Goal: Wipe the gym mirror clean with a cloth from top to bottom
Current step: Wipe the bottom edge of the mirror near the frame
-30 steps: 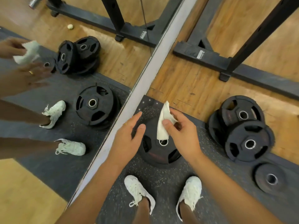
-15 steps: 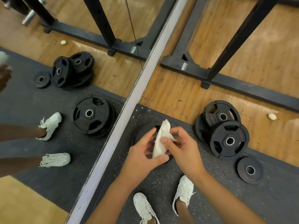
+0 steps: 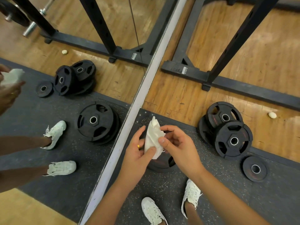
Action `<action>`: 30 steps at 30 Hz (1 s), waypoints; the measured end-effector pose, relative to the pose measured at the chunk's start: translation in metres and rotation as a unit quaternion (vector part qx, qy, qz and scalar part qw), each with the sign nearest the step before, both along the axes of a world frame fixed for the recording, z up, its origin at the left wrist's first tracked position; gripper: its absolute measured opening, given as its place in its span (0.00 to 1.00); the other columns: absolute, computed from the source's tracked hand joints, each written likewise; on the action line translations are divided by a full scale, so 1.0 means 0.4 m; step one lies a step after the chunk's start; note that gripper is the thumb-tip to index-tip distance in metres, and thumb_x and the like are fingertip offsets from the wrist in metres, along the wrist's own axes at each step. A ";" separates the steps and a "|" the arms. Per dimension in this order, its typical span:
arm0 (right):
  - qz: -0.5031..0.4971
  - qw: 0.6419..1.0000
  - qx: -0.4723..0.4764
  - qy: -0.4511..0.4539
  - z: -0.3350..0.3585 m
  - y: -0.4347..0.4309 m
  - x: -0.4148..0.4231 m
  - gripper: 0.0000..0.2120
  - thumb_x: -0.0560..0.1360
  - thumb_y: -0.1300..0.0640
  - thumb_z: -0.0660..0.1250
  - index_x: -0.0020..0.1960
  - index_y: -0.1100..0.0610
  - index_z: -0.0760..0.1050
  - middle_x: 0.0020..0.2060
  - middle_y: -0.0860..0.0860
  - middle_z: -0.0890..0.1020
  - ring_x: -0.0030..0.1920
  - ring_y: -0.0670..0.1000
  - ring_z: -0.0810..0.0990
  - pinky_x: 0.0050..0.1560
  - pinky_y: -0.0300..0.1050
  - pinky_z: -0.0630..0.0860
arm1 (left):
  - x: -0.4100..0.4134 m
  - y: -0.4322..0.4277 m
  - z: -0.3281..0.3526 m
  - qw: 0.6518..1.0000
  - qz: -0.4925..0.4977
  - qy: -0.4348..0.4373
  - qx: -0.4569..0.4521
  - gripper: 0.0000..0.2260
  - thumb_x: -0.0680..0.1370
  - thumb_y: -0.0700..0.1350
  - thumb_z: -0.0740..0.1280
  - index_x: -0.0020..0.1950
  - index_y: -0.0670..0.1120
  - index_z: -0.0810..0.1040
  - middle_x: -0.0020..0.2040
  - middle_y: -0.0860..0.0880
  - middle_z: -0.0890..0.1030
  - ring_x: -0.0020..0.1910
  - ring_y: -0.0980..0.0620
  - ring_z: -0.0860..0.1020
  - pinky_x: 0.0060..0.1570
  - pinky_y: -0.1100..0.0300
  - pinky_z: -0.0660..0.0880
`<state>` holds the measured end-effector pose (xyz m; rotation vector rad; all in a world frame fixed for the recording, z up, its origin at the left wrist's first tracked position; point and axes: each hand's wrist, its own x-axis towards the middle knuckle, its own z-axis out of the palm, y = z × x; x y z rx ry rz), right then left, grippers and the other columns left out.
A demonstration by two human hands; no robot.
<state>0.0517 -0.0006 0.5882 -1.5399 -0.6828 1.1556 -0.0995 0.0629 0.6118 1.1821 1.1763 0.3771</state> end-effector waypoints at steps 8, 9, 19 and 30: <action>-0.022 1.000 0.012 -0.004 0.027 0.006 -0.019 0.13 0.77 0.51 0.73 0.61 0.42 0.78 0.38 0.52 0.83 0.38 0.47 0.79 0.42 0.44 0.75 | -0.016 0.005 0.040 0.989 0.078 -0.094 -0.082 0.29 0.82 0.34 0.64 0.80 0.54 0.62 0.60 0.49 0.85 0.61 0.48 0.83 0.53 0.53 0.83; -0.023 1.000 0.014 -0.009 0.030 0.007 -0.019 0.13 0.78 0.53 0.73 0.61 0.43 0.78 0.37 0.50 0.82 0.38 0.47 0.78 0.42 0.44 0.75 | -0.015 0.005 0.042 0.986 0.094 -0.101 -0.093 0.28 0.83 0.35 0.62 0.80 0.53 0.63 0.60 0.48 0.85 0.61 0.47 0.83 0.53 0.53 0.83; -0.024 0.996 0.046 -0.079 0.067 -0.003 0.000 0.13 0.80 0.59 0.71 0.62 0.46 0.80 0.34 0.44 0.78 0.37 0.44 0.76 0.41 0.43 0.75 | -0.014 0.022 0.054 0.992 0.054 -0.093 -0.072 0.35 0.76 0.41 0.73 0.80 0.52 0.63 0.53 0.55 0.86 0.58 0.53 0.84 0.55 0.56 0.82; -0.062 0.996 0.044 -0.043 0.105 -0.039 0.023 0.11 0.80 0.53 0.68 0.60 0.42 0.79 0.40 0.45 0.84 0.40 0.46 0.81 0.41 0.46 0.81 | 0.005 0.004 0.093 0.971 0.132 -0.177 -0.089 0.17 0.77 0.44 0.67 0.65 0.42 0.80 0.60 0.42 0.85 0.59 0.42 0.84 0.50 0.48 0.84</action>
